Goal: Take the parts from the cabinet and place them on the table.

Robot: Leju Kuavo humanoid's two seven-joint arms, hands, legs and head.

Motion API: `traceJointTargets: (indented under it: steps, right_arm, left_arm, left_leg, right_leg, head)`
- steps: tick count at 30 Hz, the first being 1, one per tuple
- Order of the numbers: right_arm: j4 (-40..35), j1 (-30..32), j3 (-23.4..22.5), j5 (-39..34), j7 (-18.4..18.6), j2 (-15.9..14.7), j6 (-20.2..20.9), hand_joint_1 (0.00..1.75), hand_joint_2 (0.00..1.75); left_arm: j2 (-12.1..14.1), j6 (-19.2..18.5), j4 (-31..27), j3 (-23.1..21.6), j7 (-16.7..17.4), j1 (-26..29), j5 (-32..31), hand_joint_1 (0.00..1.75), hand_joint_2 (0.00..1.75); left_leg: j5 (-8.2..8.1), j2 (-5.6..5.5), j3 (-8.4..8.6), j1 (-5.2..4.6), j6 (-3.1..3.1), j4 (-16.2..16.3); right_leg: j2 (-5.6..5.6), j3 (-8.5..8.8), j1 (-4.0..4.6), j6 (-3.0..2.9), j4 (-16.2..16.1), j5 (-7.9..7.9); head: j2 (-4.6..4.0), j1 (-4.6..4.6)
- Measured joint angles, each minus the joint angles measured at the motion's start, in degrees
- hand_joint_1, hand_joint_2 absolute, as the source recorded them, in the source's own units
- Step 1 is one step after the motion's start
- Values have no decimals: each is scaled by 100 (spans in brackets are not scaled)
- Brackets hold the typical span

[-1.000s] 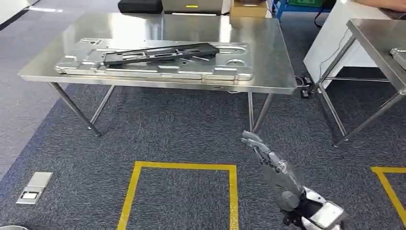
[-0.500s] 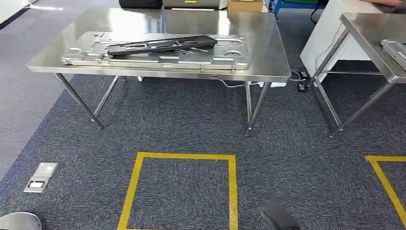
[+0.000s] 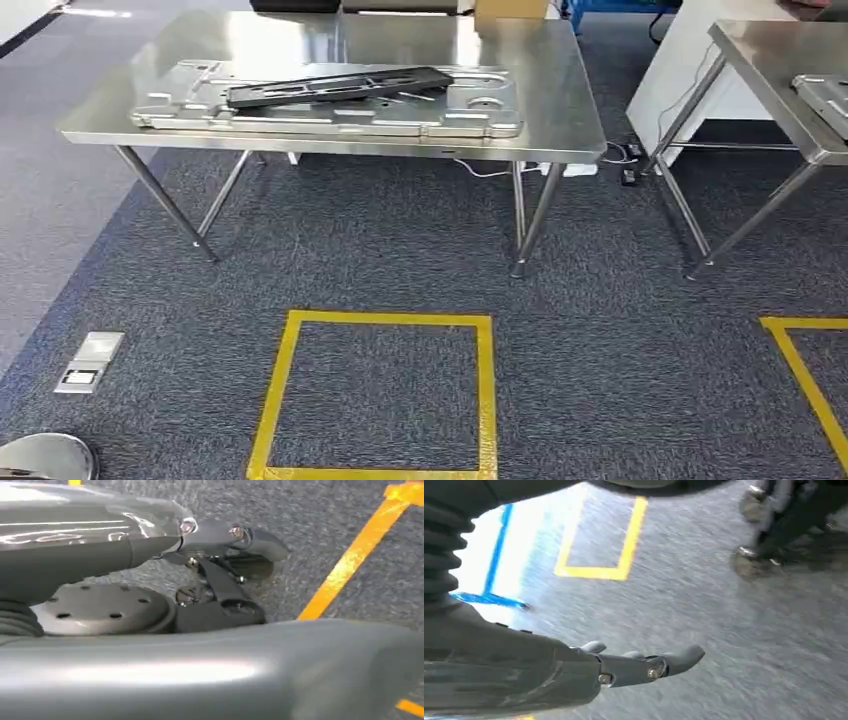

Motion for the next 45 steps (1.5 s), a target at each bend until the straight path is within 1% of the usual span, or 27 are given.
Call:
traceJointTargets:
  steps: [1, 2, 3, 5, 6, 7, 8, 9, 11, 12, 13, 16, 17, 18, 19, 21, 22, 23, 24, 26, 27, 28, 29, 31, 39, 44, 45]
  right_arm:
    - [20, -28, -39, 0, 55, 15, 13, 0, 175]
    - [61, -41, -83, -2, 129, 26, 28, 0, 175]
    - [81, -41, -94, -2, 144, 35, 37, 0, 175]
    - [124, -45, -135, 0, 181, 44, 54, 0, 175]
    - [144, -43, -166, 0, 192, 44, 77, 0, 175]
    - [149, -39, -177, 0, 201, 44, 98, 0, 175]
    - [155, -27, -192, -2, 203, 44, 120, 0, 175]
    - [157, -17, -210, -9, 205, 44, 127, 0, 175]
    - [159, -27, -249, -22, 175, 44, 164, 0, 175]
    - [159, -30, -262, -22, 153, 44, 177, 0, 175]
    - [175, -37, -280, -20, 94, 46, 199, 0, 175]
    - [183, -33, -323, -7, -20, 46, 251, 0, 175]
    - [188, -34, -330, -7, -31, 55, 280, 0, 175]
    - [188, -38, -336, -7, -42, 55, 284, 0, 175]
    - [188, -38, -343, -9, -64, 55, 293, 0, 175]
    - [190, -37, -354, -17, -112, 59, 315, 0, 175]
    - [186, -36, -356, -28, -129, 59, 315, 0, 175]
    - [168, -37, -354, -46, -138, 57, 315, 0, 175]
    - [115, -39, -347, -79, -169, 57, 315, 0, 175]
    - [13, -66, -336, -133, -201, 57, 315, 0, 175]
    - [-40, -76, -323, -168, -217, 59, 315, 0, 175]
    - [-72, -91, -308, -205, -228, 57, 315, 0, 175]
    - [-116, -100, -293, -236, -241, 55, 315, 0, 175]
    - [-166, -92, -254, -302, -271, 33, 315, 0, 175]
    - [-315, 106, 11, -551, -370, -2, 330, 0, 175]
    - [-409, 229, 197, -721, -429, -20, 330, 0, 175]
    - [-433, 260, 247, -752, -440, -24, 330, 0, 0]
  left_arm:
    - [0, -2, 0, 2, 2, -5, 9, 0, 175]
    - [0, -11, 0, 7, 7, -22, 24, 0, 175]
    - [-4, -11, 0, 7, 7, -33, 24, 0, 175]
    - [-11, -20, 0, 9, 7, -25, 50, 0, 175]
    - [-11, -24, 2, 11, 9, -18, 59, 0, 175]
    - [-11, -26, 0, 17, 9, -17, 66, 0, 175]
    - [-11, -28, 0, 22, 9, -19, 81, 0, 175]
    - [-11, -33, 0, 31, 9, -21, 112, 0, 175]
    - [-22, -61, 0, 44, 9, -25, 155, 0, 175]
    - [-26, -72, 0, 46, 9, -27, 179, 0, 175]
    - [-26, -109, 0, 48, 9, -35, 201, 0, 175]
    - [-33, -175, 0, 78, 20, -33, 251, 0, 175]
    - [-33, -177, 0, 96, 31, -33, 256, 0, 175]
    - [-33, -179, 2, 103, 42, -29, 256, 0, 175]
    - [-33, -181, 2, 105, 46, -29, 260, 0, 175]
    - [-33, -184, 0, 122, 68, -22, 293, 0, 175]
    - [-33, -179, 0, 109, 83, 9, 313, 0, 175]
    - [-33, -173, 2, 43, 101, 64, 368, 0, 175]
    - [-33, -148, 2, -88, 116, 134, 466, 0, 175]
    - [-26, -83, 2, -309, 173, 264, 660, 0, 175]
    - [-13, -50, 2, -455, 208, 314, 778, 0, 175]
    - [-2, -26, 2, -596, 227, 354, 889, 0, 175]
    - [0, 17, 2, -757, 258, 385, 1009, 0, 175]
    - [15, 79, 2, -1050, 317, 462, 1226, 0, 175]
    - [172, 332, -28, -2366, 551, 622, 2135, 0, 175]
    - [289, 494, -138, -3209, 713, 747, 2706, 0, 175]
    - [308, 527, -162, -3386, 734, 773, 2827, 0, 0]
  left_leg:
    - [-14, 1, 5, 12, 28, -53]
    - [-21, 9, 47, 61, 107, -164]
    - [-9, 9, 35, 53, 142, -178]
    - [-1, 16, 6, 42, 172, -170]
    - [0, 25, 1, 30, 179, -166]
    - [0, 29, -2, 22, 181, -157]
    - [-3, 29, -1, 17, 184, -145]
    - [-6, 26, 0, 15, 185, -132]
    - [-18, 23, 4, 12, 174, -97]
    - [-29, 25, -15, 5, 156, -81]
    - [-44, 24, -51, -30, 129, -32]
    - [-6, 24, -62, -13, 63, -50]
    - [-50, 17, -75, -9, 35, -24]
    - [-178, 15, -109, -9, -8, 85]
    - [-383, 15, -210, 12, -42, 347]
    - [-863, 15, -611, 43, -103, 1309]
    - [-974, 15, -757, 49, -118, 1664]
    - [-940, 15, -773, 57, -120, 1750]
    - [-781, 15, -655, 60, -112, 1551]
    - [-264, 15, -176, 56, -59, 587]
    - [-64, 12, 57, 47, -12, 85]
    - [-122, 17, 99, 16, -3, -15]
    - [-145, 16, 106, 14, 14, -84]
    - [-138, 12, 92, 22, -5, -95]
    - [-159, 18, 77, -27, 40, -56]
    - [-159, 18, 79, -26, 41, -54]
    - [-159, 18, 79, -23, 41, -54]
  right_leg:
    - [1, -7, 11, 41, 1, -2]
    - [5, -33, -4, 71, 52, -87]
    - [17, -107, 3, 84, 224, -224]
    - [32, -502, 0, 82, 1068, -673]
    - [33, -715, 1, 84, 1531, -839]
    - [33, -835, 0, 91, 1796, -876]
    - [33, -836, 0, 99, 1793, -772]
    - [33, -720, 1, 97, 1543, -567]
    - [32, -253, 2, 81, 493, -4]
    - [33, -126, 7, 52, 203, 15]
    - [40, -124, 25, 35, 100, 0]
    - [47, -159, 40, -30, 143, 6]
    - [31, -162, -13, -88, 110, 46]
    - [24, -175, -21, -114, 111, 61]
    - [20, -188, -22, -131, 113, 69]
    - [-2, -225, -19, -153, 124, 81]
    - [-9, -239, -19, -156, 132, 83]
    - [-9, -237, -19, -155, 134, 83]
    - [-5, -232, -18, -155, 134, 83]
    - [15, -203, -16, -145, 135, 79]
    - [14, -200, -18, -129, 135, 73]
    - [10, -216, 19, -85, 152, 67]
    - [7, -245, 18, -51, 160, 76]
    - [-1, -251, 30, -96, 175, 47]
    - [3, -248, -12, -15, 161, 82]
    - [2, -250, -10, -4, 160, 81]
    - [2, -250, -10, -4, 160, 81]
  head:
    - [0, -2]
    - [0, 0]
    - [0, 26]
    - [0, 39]
    - [0, 39]
    - [0, 39]
    - [0, 39]
    - [0, 39]
    - [0, 39]
    - [0, 42]
    - [0, 42]
    - [0, 40]
    - [0, 44]
    - [0, 35]
    - [0, 35]
    - [0, 35]
    - [0, 35]
    - [0, 35]
    - [0, 35]
    - [0, 35]
    - [0, 35]
    - [0, 35]
    - [0, 39]
    - [0, 52]
    - [0, 61]
    - [0, 61]
    - [0, 61]
